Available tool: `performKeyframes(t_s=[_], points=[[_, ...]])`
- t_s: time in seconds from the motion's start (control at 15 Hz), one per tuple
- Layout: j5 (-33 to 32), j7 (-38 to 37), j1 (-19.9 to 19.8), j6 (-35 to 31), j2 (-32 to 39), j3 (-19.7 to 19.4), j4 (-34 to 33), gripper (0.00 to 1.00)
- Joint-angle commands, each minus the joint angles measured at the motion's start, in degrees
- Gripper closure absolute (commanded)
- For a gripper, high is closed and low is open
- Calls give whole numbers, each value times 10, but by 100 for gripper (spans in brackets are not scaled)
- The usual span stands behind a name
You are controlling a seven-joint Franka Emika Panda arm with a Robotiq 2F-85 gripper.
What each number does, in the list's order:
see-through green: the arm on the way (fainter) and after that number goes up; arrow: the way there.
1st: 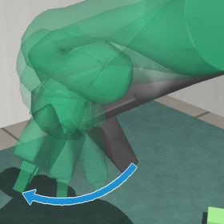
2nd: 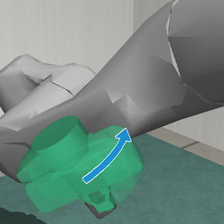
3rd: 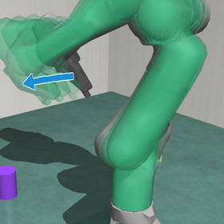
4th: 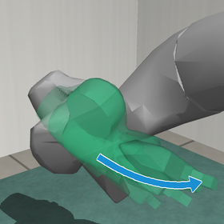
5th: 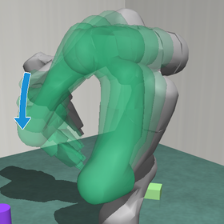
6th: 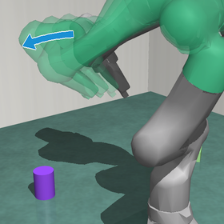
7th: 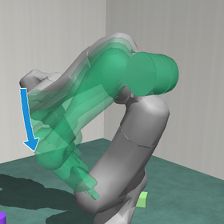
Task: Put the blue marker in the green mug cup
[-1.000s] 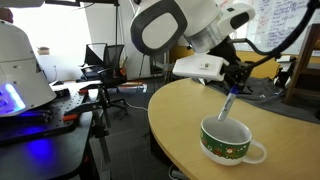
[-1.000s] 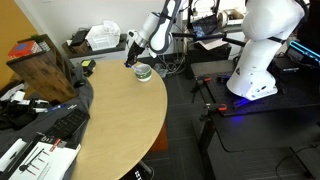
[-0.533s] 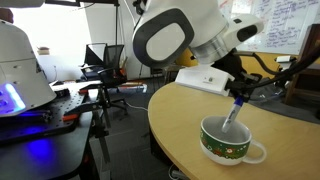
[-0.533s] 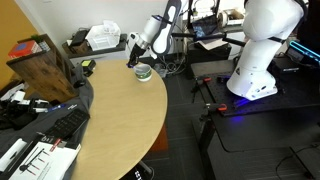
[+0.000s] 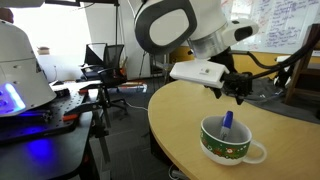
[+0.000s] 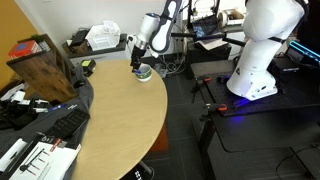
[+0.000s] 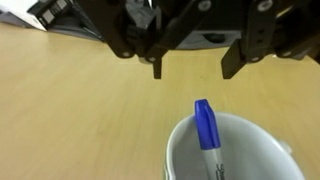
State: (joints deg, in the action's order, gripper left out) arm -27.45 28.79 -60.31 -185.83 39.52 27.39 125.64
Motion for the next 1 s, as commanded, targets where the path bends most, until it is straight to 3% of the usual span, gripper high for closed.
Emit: performKeyframes(t_s=[0.0,0.27,0.4,0.6,0.73,0.8,0.93], points=[[32,-37,60,44,-85,-56,37,1],[56,-57,150,87,-172,-138,88,0],[38,-65,151,139,-200,-123,111,0],[73,-38,123,206,-217,-58,131,0],[94,-43,122,233,-223,-42,134,0],[151,-12,183,232,-234,-92,137,0],[179,-12,213,234,-241,-120,137,0]])
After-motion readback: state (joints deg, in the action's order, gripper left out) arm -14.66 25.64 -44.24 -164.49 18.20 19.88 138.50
